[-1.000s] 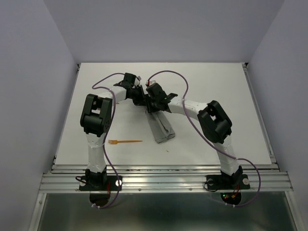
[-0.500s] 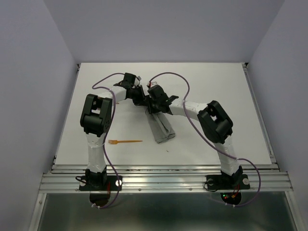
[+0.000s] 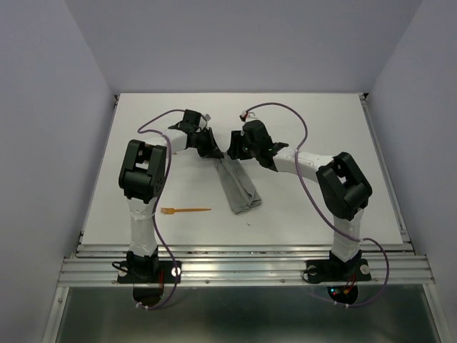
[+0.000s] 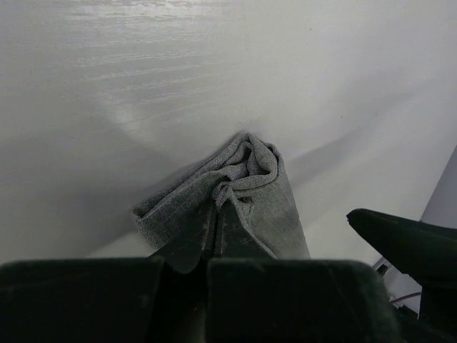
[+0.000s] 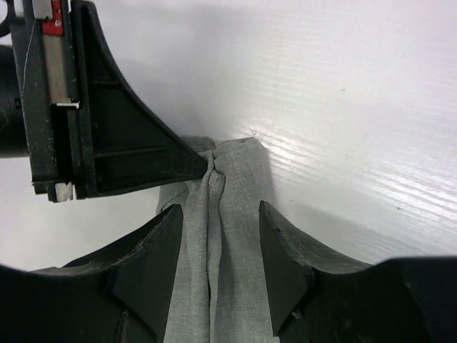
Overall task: Fold the napkin into a case and place the utensils inside
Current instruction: Smooth out the 2/3-rectangle-folded napkin at the center of the board.
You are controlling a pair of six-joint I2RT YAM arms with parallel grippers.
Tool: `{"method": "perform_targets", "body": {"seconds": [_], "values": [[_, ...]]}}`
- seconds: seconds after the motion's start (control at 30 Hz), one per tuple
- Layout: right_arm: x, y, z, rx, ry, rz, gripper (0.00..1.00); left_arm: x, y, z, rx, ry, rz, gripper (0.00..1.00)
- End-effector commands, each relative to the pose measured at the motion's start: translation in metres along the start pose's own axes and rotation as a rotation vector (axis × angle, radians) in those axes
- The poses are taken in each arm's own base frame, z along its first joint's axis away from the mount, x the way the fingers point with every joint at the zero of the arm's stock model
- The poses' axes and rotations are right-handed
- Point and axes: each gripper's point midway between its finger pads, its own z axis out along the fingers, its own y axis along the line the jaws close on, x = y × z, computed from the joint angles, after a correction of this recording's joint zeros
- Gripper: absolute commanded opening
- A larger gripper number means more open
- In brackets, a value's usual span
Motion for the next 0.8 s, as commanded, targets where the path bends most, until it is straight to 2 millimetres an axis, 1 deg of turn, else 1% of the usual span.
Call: {"method": "perform_targets", "body": {"seconds": [0.0,0.03,0.1,0.17,0.2,0.23,0.27,0.3,0.4,0.5,0.77], "values": [[-0.017,0.025,0.001,-0.109,-0.036,0.023,0.53,0.001,-0.016,-0.018,0.063,-0.012,0.048,0.0],[-0.016,0.027,0.001,-0.119,-0.029,0.028,0.53,0.006,-0.016,-0.018,0.083,0.003,0.04,0.0],[-0.014,0.029,0.003,-0.128,-0.021,0.028,0.53,0.004,-0.02,-0.022,0.113,-0.01,0.041,0.0],[-0.011,0.03,0.002,-0.139,-0.012,0.029,0.53,0.007,-0.02,-0.024,0.132,-0.004,0.038,0.0],[-0.011,0.031,0.002,-0.144,-0.01,0.029,0.53,0.004,-0.021,-0.027,0.147,-0.016,0.042,0.0],[-0.013,0.027,0.002,-0.141,-0.012,0.035,0.53,0.005,-0.023,-0.028,0.167,-0.013,0.038,0.0],[-0.01,0.03,0.001,-0.158,0.0,0.034,0.53,0.008,-0.02,-0.028,0.17,-0.009,0.028,0.0],[-0.01,0.031,0.001,-0.163,0.001,0.037,0.53,0.006,-0.022,-0.031,0.182,-0.022,0.036,0.0],[-0.002,0.031,0.001,-0.175,0.024,0.043,0.53,0.011,-0.021,-0.032,0.195,-0.016,0.029,0.0],[0.008,0.032,0.0,-0.194,0.051,0.046,0.53,0.009,-0.025,-0.035,0.222,-0.029,0.043,0.0],[0.022,0.038,-0.002,-0.247,0.096,0.046,0.53,0.01,-0.029,-0.038,0.24,-0.036,0.051,0.0]]}}
